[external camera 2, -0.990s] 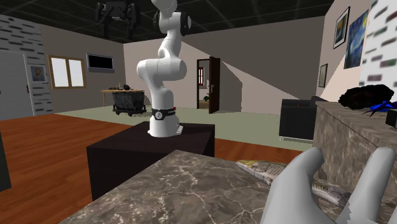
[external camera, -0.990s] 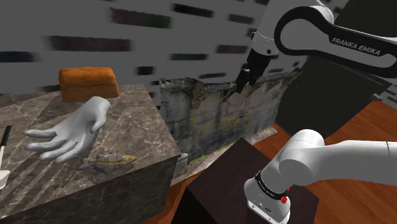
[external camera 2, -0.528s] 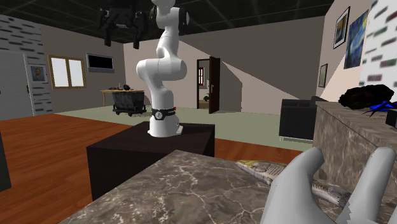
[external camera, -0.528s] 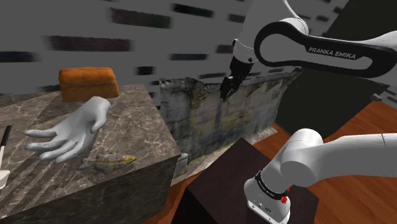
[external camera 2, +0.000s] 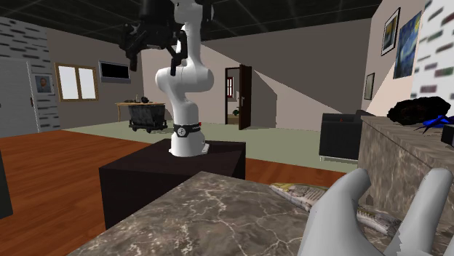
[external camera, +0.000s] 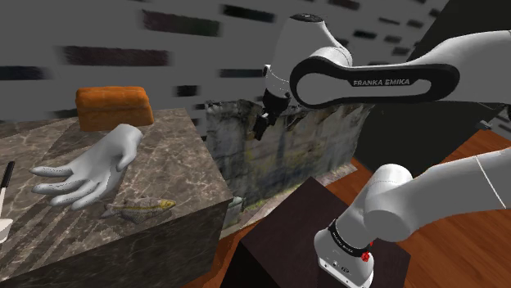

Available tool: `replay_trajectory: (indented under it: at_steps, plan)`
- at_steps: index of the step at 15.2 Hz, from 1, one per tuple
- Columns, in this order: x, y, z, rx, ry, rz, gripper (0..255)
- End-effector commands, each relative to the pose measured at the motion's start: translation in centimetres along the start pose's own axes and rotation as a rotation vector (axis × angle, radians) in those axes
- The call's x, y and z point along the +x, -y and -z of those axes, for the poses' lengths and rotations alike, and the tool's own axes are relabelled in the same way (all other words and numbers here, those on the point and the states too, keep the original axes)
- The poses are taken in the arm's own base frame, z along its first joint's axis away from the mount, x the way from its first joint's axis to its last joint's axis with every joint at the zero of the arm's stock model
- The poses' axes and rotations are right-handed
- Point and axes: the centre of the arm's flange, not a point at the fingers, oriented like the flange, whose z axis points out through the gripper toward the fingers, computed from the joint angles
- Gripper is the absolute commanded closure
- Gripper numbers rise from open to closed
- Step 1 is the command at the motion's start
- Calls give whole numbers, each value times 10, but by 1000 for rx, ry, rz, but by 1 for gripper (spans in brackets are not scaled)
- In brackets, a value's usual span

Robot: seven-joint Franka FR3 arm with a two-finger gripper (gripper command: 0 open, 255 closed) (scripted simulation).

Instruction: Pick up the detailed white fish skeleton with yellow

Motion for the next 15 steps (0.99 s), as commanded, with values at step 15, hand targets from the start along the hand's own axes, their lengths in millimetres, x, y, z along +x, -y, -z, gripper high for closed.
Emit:
replay_trajectory:
  at_steps: [15]
  plan:
    - [88,153,-97,24,-85,358,0]
